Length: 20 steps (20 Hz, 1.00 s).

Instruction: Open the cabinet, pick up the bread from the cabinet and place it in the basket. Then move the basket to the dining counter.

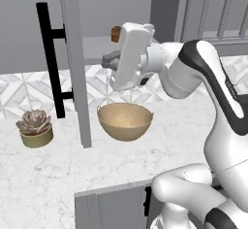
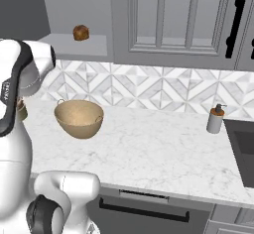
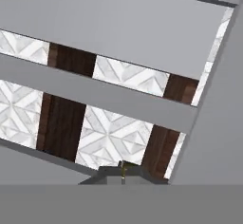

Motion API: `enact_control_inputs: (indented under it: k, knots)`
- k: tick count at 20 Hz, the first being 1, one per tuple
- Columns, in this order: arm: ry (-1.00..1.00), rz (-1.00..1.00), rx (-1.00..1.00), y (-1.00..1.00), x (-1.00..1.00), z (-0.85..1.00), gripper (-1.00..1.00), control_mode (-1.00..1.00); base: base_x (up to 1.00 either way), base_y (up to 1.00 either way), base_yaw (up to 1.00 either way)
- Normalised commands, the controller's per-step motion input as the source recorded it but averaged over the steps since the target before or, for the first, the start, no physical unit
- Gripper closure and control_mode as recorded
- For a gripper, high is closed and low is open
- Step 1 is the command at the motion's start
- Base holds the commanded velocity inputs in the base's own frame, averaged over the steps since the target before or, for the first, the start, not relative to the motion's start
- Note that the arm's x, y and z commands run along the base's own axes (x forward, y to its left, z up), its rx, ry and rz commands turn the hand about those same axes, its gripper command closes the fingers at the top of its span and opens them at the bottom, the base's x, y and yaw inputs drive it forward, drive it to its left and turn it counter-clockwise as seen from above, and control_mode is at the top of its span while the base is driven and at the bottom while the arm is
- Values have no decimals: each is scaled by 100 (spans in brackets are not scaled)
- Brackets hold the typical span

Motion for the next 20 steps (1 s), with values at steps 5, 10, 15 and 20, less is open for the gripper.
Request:
enact_control_inputs:
  k: [5,10,15,20]
  knots:
    - [-29,-19,-23,-42,1,0,100,-100,0,0,0]
    - [-25,-27,-30,-37,10,0,100,-100,0,0,0]
    - [-13,-30,-26,-72,12,0,-100,-100,0,0,0]
    - [-8,-33,-24,-55,32,0,-100,-100,0,0,0]
